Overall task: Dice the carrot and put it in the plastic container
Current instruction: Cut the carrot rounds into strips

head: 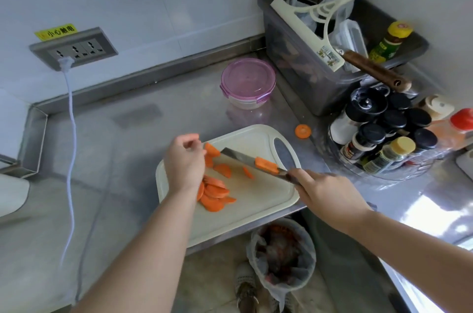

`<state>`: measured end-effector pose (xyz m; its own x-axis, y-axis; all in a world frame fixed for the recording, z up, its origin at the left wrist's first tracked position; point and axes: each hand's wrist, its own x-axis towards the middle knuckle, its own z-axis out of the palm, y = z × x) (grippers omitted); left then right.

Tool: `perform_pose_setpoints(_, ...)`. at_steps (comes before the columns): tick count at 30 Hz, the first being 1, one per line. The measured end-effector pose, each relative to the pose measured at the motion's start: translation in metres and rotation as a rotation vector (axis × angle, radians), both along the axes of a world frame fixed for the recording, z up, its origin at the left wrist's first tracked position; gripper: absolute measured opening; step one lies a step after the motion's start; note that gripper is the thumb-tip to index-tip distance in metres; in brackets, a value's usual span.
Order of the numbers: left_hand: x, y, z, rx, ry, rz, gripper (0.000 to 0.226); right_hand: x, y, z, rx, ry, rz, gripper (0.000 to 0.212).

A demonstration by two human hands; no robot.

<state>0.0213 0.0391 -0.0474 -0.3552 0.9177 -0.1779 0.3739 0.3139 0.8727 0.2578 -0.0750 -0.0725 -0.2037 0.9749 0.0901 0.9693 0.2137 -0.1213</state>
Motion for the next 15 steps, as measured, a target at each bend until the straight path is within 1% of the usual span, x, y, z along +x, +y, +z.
perform_pose_setpoints(1,-0.007,0.006,0.012,0.104,0.082,-0.006,0.013,0.004,-0.002,-0.001,0.015,-0.003,0.043,0.029)
perform_pose_setpoints(2,-0.009,0.008,0.023,0.179,0.141,-0.088,0.014,0.007,-0.004,-0.004,0.031,-0.009,0.088,0.034)
perform_pose_setpoints(3,-0.006,0.009,0.032,0.204,0.165,-0.250,0.016,0.008,-0.004,-0.005,0.041,-0.018,0.126,0.039)
perform_pose_setpoints(4,0.001,0.006,0.039,0.161,0.170,-0.469,0.018,0.009,-0.004,-0.006,0.059,-0.033,0.157,0.042)
perform_pose_setpoints(5,0.010,0.002,0.041,0.077,0.212,-0.696,0.023,0.009,-0.003,-0.007,0.077,-0.051,0.186,0.043)
perform_pose_setpoints(7,0.024,-0.008,0.035,-0.040,0.442,-1.075,0.044,0.009,-0.002,-0.008,0.103,-0.089,0.240,0.037)
perform_pose_setpoints(8,0.029,-0.013,0.029,-0.054,0.555,-1.200,0.054,0.009,-0.002,-0.009,0.108,-0.101,0.260,0.034)
perform_pose_setpoints(9,0.032,-0.016,0.023,-0.066,0.639,-1.279,0.060,0.010,-0.002,-0.010,0.110,-0.109,0.272,0.031)
perform_pose_setpoints(11,0.035,-0.021,0.013,-0.075,0.714,-1.338,0.060,0.013,-0.003,-0.009,0.126,-0.119,0.280,0.031)
perform_pose_setpoints(15,0.036,-0.027,0.003,-0.041,0.703,-1.311,0.048,0.017,-0.004,-0.011,0.145,-0.142,0.280,0.033)
